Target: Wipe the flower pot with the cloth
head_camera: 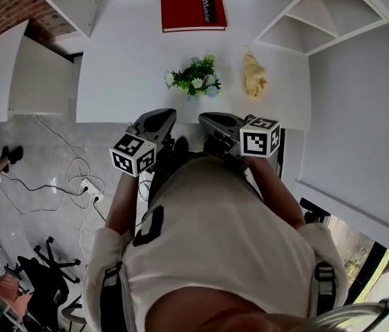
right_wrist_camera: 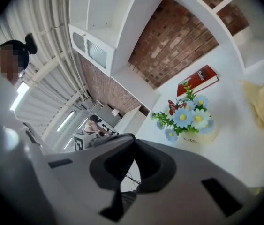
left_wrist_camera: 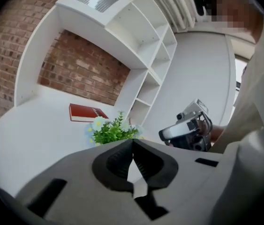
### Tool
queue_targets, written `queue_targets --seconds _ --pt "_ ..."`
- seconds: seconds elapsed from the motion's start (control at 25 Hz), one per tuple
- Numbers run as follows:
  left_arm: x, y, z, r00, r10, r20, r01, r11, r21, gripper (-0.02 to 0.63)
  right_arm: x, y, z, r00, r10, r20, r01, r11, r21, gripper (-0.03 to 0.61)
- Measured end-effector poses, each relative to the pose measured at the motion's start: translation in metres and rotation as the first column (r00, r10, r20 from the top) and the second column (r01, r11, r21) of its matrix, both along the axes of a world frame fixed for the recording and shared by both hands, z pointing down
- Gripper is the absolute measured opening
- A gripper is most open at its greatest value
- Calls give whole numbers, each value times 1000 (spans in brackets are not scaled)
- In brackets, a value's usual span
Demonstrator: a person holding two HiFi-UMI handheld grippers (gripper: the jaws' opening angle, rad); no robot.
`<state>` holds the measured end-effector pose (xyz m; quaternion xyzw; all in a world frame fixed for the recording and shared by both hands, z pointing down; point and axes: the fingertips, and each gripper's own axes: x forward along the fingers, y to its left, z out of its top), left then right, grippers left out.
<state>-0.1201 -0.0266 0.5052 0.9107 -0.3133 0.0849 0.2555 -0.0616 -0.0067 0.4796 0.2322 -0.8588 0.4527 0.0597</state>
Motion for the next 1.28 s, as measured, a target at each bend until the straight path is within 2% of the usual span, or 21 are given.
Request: queue_targets --seconds 0.08,0.16,0.28,0.52,0.68,0.8,0.96,1.16,1.28 --pt "7 5 -9 995 32 -96 -33 999 -15 20 1 9 0 1000 -1 -8 1 1000 0 11" --pt "11 12 -16 985 65 -161 -69 997 -22 21 2 21 0 1000 11 8 -11 1000 -16 11" --pt "9 18 -19 980 77 -186 -84 996 -28 21 2 32 -4 999 20 26 -19 1000 -11 11" --pt "1 28 -21 987 59 -151 -62 998 -18 20 -20 50 -11 993 -114 -34 117 988 100 11" --pt "3 43 -28 988 60 -139 -64 998 -23 21 -23 60 -16 987 -147 -68 156 977 145 11" --pt "21 59 -33 987 85 -138 -89 996 -27 20 -7 65 -19 992 -116 -51 122 983 138 11" --pt "63 74 -47 980 151 -133 -152 988 0 21 28 75 -21 999 -51 8 50 992 113 11" --pt "96 75 -64 975 211 -74 -208 977 50 21 57 89 -24 1000 -17 20 14 991 129 10" --pt "109 89 -60 974 226 -37 -224 974 45 21 73 103 -16 1000 1 25 -3 995 97 10"
